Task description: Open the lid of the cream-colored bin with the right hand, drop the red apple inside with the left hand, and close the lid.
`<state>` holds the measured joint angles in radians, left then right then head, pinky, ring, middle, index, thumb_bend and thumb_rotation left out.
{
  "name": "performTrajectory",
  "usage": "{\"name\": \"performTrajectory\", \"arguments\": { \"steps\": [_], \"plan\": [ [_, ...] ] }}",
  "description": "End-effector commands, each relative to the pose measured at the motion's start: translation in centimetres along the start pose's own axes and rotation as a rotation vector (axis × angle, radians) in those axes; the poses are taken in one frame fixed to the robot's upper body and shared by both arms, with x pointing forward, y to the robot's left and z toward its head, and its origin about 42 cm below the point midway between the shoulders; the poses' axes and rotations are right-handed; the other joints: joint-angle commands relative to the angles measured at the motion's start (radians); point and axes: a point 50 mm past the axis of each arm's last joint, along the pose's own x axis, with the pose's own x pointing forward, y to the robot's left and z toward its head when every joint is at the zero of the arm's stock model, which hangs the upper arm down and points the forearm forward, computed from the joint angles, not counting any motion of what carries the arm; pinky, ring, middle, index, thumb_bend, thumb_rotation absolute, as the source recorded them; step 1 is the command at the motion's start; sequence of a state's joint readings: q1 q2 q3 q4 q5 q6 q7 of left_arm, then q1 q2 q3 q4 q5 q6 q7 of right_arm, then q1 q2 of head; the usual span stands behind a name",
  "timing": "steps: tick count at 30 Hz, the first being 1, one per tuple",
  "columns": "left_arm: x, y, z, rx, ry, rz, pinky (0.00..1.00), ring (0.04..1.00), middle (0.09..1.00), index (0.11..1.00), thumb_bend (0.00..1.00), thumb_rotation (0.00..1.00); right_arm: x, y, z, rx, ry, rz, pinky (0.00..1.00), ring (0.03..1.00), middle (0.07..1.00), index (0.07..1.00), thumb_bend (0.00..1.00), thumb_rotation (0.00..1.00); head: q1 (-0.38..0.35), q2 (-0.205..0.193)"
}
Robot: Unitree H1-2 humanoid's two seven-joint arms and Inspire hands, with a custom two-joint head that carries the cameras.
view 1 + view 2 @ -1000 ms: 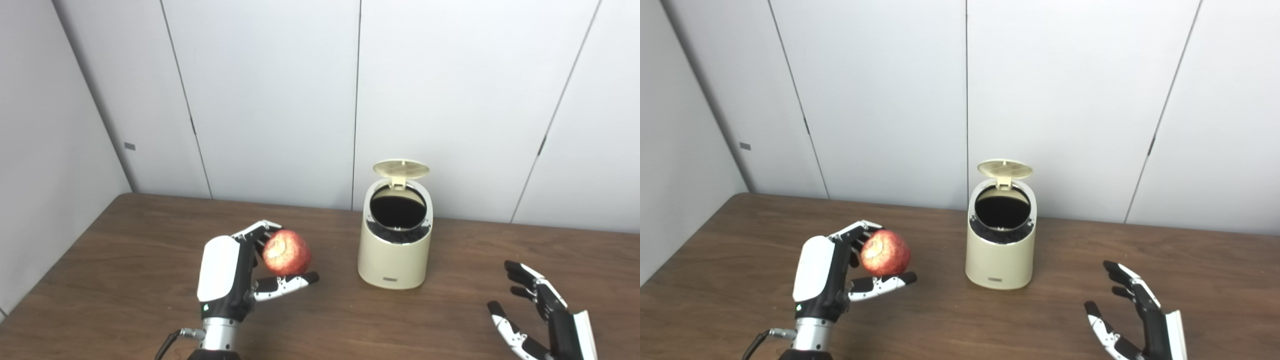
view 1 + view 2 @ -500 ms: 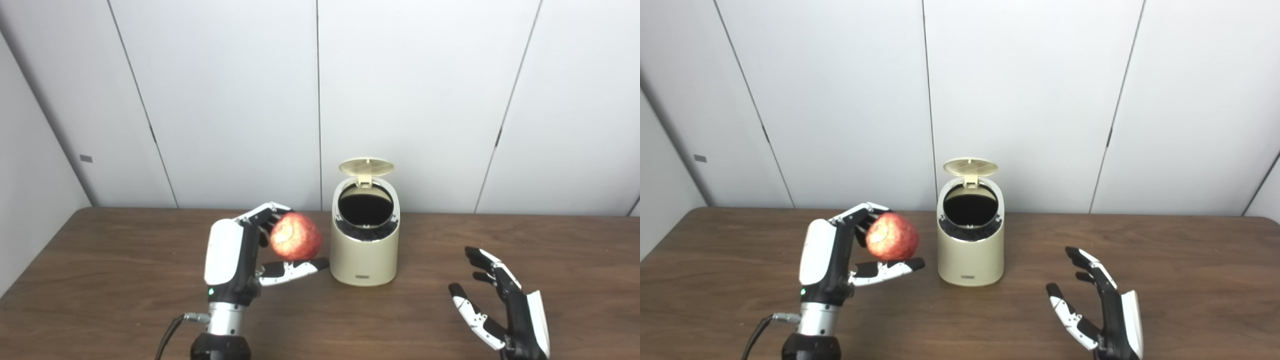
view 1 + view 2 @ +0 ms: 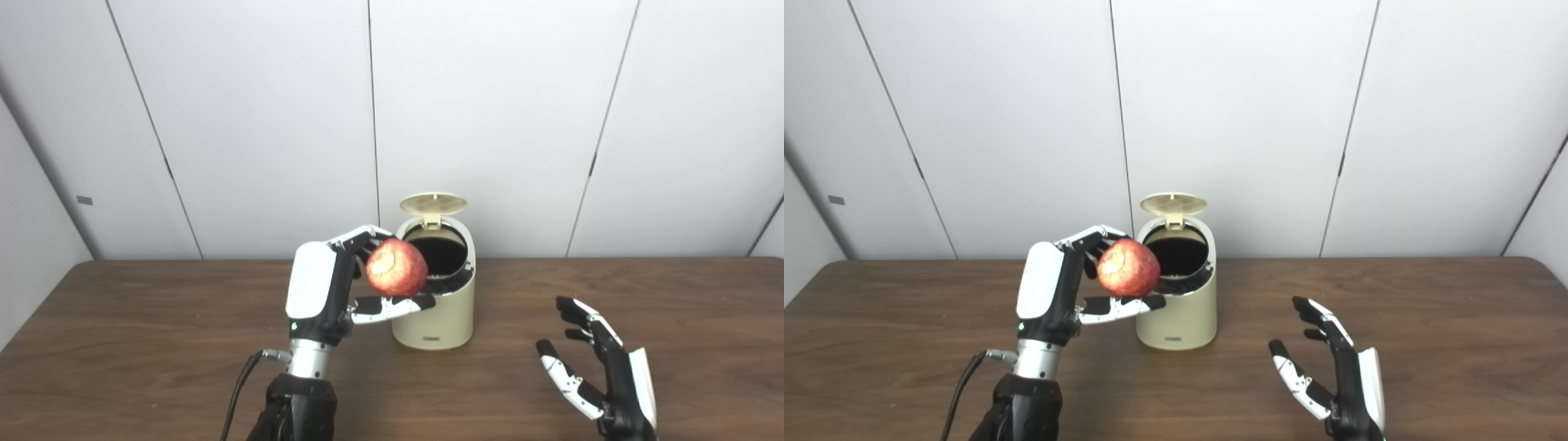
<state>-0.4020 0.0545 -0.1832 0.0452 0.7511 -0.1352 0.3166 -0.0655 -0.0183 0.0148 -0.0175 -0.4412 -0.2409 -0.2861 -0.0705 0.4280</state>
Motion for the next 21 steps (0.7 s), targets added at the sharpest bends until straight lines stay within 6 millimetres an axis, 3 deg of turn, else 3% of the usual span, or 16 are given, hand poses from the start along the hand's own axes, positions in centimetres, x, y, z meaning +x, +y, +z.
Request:
{"name": "performTrajectory", "arguments": {
  "steps": [1,7,11,21],
  "plan": [
    [2.3,0.2,1.4,-0.001,-0.075,0.05,0.26,0.389,0.476,0.511,0.5,0.0,-1.1,1.4,-0.7,0.012,0.042,0.017,0.68,0.768,0.78,0.774,0.19,0.43,-0.006,0.0],
    [4.2,-0.9,1.1,-0.019,-0.024,-0.005,0.27,0.4,0.483,0.499,0.5,0.0,-1.3,1.9,-0.6,0.028,0.04,0.011,0.69,0.776,0.78,0.771,0.19,0.4,-0.028,0.003],
    [6.5,-1.1,0.5,-0.012,0.041,-0.047,0.3,0.413,0.472,0.505,0.5,0.0,-1.4,2.2,-0.6,0.043,0.034,0.006,0.69,0.773,0.779,0.769,0.2,0.37,-0.037,0.001],
    [10.4,-2.2,-0.5,-0.014,0.092,-0.078,0.27,0.395,0.479,0.506,0.5,0.0,-1.6,2.6,-0.2,0.014,0.04,0.021,0.68,0.774,0.787,0.78,0.19,0.46,-0.057,-0.003]
  ]
}}
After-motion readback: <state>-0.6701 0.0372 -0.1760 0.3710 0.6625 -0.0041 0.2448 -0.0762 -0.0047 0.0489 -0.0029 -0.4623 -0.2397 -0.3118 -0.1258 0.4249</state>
